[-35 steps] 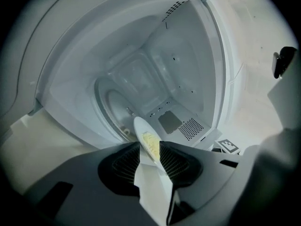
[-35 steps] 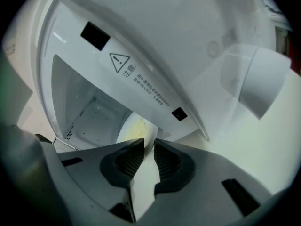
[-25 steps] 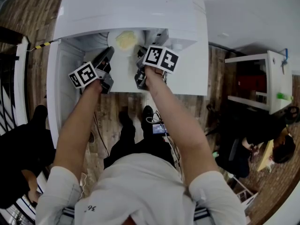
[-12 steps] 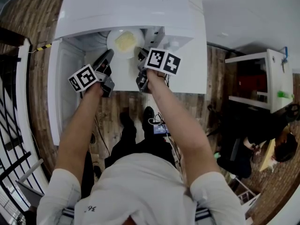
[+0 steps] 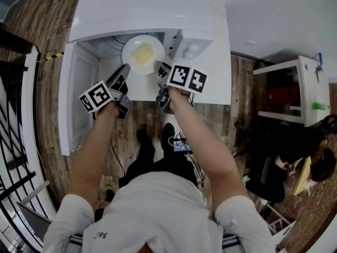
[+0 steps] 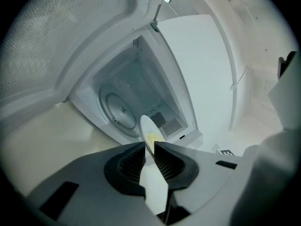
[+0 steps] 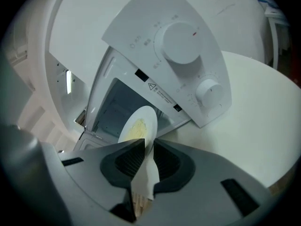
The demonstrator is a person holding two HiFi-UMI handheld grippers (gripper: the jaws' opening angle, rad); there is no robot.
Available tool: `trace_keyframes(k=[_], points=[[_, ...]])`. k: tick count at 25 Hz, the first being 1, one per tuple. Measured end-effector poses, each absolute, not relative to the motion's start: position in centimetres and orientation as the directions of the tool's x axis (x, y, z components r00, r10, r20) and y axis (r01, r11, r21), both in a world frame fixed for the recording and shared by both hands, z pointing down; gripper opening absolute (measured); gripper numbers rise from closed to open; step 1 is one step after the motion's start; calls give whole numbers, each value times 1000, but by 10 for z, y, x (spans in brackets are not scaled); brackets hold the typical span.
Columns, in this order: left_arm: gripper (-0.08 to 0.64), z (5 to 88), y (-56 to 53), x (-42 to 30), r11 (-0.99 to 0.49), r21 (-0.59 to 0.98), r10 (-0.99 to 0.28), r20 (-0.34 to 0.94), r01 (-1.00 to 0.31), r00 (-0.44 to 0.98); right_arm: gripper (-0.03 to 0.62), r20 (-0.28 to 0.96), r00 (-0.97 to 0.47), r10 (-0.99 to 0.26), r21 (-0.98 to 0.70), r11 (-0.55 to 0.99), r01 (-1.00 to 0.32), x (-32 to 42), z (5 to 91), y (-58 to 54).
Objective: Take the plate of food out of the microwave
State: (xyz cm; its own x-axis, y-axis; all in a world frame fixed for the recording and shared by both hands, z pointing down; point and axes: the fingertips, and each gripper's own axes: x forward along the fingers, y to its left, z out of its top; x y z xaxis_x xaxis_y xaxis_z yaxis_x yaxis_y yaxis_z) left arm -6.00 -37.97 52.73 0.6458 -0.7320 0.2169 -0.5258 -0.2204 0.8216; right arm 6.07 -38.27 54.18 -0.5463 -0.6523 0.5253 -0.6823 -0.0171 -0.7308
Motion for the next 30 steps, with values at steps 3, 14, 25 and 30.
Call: trace_keyframes(k=[3, 14, 25, 30], points=[[63, 520, -367, -58, -221, 822, -732, 215, -524, 647, 61, 518, -550, -655, -740, -19, -673, 63, 535, -370], [63, 488, -317, -48, -245, 829, -721, 191, -503, 666, 60, 485, -562, -670, -770, -23, -638, 72, 506, -319], [57, 456, -284, -47, -255, 830, -724, 176, -496, 667, 60, 464, -568, -680, -779, -8, -627, 77, 474, -284], [54, 439, -273, -48, -247, 831, -728, 180, -498, 661, 60, 449, -573, -686, -781, 11, -625, 78, 453, -273]])
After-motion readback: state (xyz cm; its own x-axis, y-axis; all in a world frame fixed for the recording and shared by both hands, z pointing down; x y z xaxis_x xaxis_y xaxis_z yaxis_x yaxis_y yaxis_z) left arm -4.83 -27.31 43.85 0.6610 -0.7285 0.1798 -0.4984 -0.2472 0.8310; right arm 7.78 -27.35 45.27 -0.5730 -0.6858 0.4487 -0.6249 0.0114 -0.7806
